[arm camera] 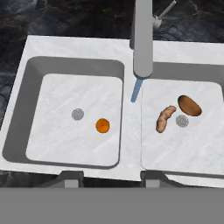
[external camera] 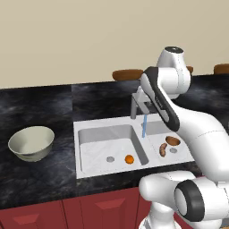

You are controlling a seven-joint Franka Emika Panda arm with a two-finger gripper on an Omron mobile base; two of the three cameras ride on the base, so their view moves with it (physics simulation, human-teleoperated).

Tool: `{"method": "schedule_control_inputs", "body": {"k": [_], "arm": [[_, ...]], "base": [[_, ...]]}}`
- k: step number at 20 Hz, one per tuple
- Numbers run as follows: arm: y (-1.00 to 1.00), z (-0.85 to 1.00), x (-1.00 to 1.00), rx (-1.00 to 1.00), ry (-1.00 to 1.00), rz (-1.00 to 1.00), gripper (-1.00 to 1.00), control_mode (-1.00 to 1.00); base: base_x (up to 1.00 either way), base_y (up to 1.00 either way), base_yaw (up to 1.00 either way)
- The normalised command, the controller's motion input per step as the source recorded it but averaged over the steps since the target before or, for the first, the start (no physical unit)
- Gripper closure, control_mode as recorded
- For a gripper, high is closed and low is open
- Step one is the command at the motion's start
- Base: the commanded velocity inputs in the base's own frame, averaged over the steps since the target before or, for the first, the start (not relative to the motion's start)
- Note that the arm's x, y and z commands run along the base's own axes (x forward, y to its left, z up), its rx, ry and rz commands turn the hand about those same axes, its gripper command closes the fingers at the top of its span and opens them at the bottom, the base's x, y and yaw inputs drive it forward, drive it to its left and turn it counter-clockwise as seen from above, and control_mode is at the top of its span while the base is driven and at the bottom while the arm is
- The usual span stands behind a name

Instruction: Pick the potatos from the sink and place them in one bowl. Place the tangerine in the other bowl. Then turn off the sink faucet.

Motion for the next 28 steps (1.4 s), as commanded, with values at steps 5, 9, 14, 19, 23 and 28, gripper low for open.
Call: {"method": "schedule_control_inputs", "body": {"k": [5,9,14,19,23,28], "arm": [[-0.31,-0.15,-0.04,0.0,0.0,-0.04,-1.0,-1.0],[-0.34,-0.27,-0.07,0.0,0.0,-0.04,-1.0,-1.0],[-0.07,-0.2,-0.06,0.0,0.0,0.0,-1.0,-1.0],[0.0,-0.09,-0.09,0.0,0.0,0.0,-1.0,-1.0],[0.0,-0.03,0.0,0.0,0.0,0.0,-1.0,-1.0],[-0.22,0.0,0.05,0.16,0.0,0.0,-1.0,-1.0]], "base": [[0.0,0.0,0.0],[0.0,0.0,0.0],[0.0,0.0,0.0],[0.0,0.0,0.0],[0.0,0.0,0.0],[0.0,0.0,0.0]]}}
